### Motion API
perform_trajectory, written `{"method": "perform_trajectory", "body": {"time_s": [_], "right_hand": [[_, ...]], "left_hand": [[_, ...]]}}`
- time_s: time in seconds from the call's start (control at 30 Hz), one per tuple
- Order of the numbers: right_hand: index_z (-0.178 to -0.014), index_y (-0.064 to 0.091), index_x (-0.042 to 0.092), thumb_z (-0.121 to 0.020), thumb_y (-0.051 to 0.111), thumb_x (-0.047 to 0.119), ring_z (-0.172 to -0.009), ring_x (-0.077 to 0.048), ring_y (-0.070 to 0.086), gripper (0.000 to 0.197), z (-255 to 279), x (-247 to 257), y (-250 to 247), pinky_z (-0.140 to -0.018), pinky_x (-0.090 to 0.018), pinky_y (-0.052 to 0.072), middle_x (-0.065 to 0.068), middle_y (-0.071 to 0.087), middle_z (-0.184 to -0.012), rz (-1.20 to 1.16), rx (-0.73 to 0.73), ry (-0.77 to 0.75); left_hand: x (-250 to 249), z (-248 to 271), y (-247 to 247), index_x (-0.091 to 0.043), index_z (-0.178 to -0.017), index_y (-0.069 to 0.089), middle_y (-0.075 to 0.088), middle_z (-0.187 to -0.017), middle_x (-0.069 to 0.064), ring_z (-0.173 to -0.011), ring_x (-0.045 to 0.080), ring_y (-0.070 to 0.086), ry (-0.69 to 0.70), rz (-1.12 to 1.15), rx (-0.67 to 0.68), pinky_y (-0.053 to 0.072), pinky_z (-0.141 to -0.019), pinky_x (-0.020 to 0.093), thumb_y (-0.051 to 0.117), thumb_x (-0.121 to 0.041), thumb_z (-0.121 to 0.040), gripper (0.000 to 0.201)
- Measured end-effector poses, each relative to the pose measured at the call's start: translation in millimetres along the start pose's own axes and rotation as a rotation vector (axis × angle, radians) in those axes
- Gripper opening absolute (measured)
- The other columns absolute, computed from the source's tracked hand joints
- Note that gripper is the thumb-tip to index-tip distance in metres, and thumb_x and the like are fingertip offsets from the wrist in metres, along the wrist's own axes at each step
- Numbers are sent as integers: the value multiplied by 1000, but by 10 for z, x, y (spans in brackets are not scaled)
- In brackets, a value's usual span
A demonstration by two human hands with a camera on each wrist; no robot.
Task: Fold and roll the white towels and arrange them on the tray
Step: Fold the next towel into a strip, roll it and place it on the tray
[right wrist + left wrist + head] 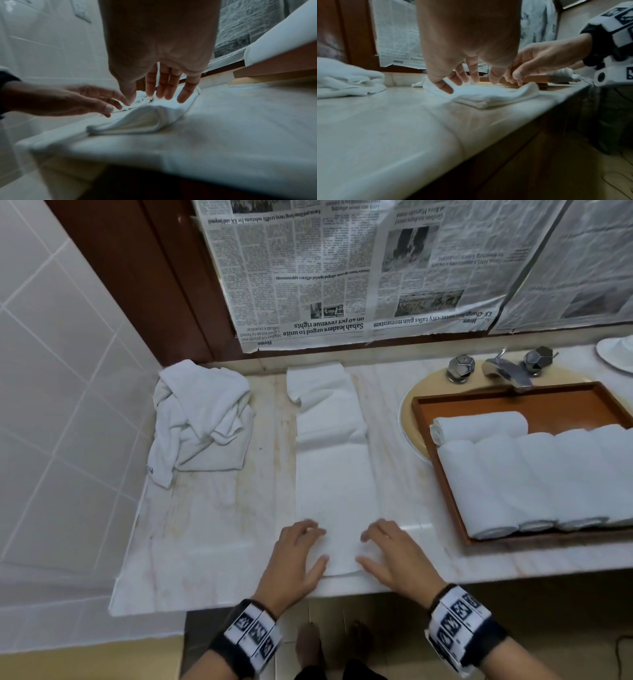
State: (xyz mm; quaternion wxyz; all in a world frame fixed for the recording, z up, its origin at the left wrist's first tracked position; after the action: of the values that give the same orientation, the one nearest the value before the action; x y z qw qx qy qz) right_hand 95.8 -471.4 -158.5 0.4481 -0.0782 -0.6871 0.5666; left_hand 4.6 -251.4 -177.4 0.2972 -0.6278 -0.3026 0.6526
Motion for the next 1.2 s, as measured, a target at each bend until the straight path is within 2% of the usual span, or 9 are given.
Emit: {"method": "perform_trajectory", "body": {"time_s": [0.1, 0.23, 0.37, 0.47, 0.67, 0.87, 1.03, 1.1, 1.2], "right_hand": [[-119, 59, 24, -87, 60, 46, -107, -12, 52, 38, 222, 2, 133, -90, -28, 49, 7, 53, -121, 89, 133, -87], [-115, 61, 17, -85, 65, 30, -103, -16, 53, 33, 201, 33, 214, -82, -28, 53, 1, 56, -116, 82, 68, -84], [-92, 65, 13, -69, 79, 16, -82, -19, 59, 27, 168, 85, 222, -58, -26, 52, -1, 60, -93, 233, 19, -102], [-81, 67, 13, -58, 82, 12, -70, -20, 57, 28, 191, 136, 266, -54, -28, 50, -3, 62, -82, 357, 2, -97], [-102, 66, 16, -88, 58, 24, -88, -18, 56, 17, 128, 63, 106, -76, -30, 44, 1, 63, -95, 59, 119, 110], [-106, 62, 19, -91, 56, 19, -89, -12, 57, 17, 20, -42, -39, -75, -21, 41, 9, 60, -97, -239, 171, 239], [-109, 55, 16, -96, 50, 10, -74, -19, 53, 15, 82, -38, 125, -71, -34, 50, 2, 43, -109, -124, 54, 147], [-105, 59, 12, -96, 51, 10, -76, -22, 53, 13, 127, -27, 189, -67, -40, 52, -1, 46, -109, -28, 48, 89], [-99, 66, 13, -89, 51, 21, -85, -17, 53, 19, 182, 1, 170, -58, -29, 51, -1, 55, -104, 85, -39, -49]], "left_hand": [[28, 192, 50, -29, -128, 58, 45, -130, -15, -117, 3, 41, 70, 9, 122, 41, -102, 26, 59, -52, -89, 45], [40, 241, 120, -30, -125, 55, 46, -129, -13, -111, 10, 42, 103, -110, 133, 43, -94, 27, 65, -58, -81, 53], [0, 233, 155, -29, -116, 57, 51, -121, -11, -103, 14, 46, 114, -204, 141, 43, -82, 26, 67, -57, -81, 47], [-92, 240, 143, -26, -109, 60, 55, -113, -9, -99, 17, 51, 131, -262, 149, 39, -75, 26, 69, -46, -85, 33], [-174, 249, 168, -22, -107, 59, 52, -101, -9, -91, 10, 42, 0, -128, 128, 38, -76, 26, 58, -37, -91, 22], [-108, 88, 36, -23, -105, 66, 62, -93, -9, -91, 14, 58, -228, -2, 92, 37, -78, 28, 56, -36, -97, 19], [-145, 89, 80, -32, -103, 56, 60, -98, -14, -100, 11, 59, -468, -11, -9, 42, -92, 38, 56, -53, -93, 24], [-184, 100, 100, -33, -105, 54, 59, -101, -14, -101, 10, 59, -467, 4, -68, 43, -88, 37, 55, -48, -95, 18], [-197, 163, 150, -34, -118, 55, 52, -114, -7, -95, 14, 59, -358, -70, -126, 48, -79, 36, 52, -36, -98, 21]]}}
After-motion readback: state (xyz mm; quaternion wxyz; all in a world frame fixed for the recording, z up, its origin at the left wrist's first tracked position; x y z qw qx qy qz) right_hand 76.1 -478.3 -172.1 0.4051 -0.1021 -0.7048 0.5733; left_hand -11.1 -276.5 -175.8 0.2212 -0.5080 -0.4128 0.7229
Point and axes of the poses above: each hand's wrist, its own z-axis away from the middle knuckle, its own y-axis out of the palm, x = y × z, the point moved 2 cm from there along -z, towards the middle knuckle
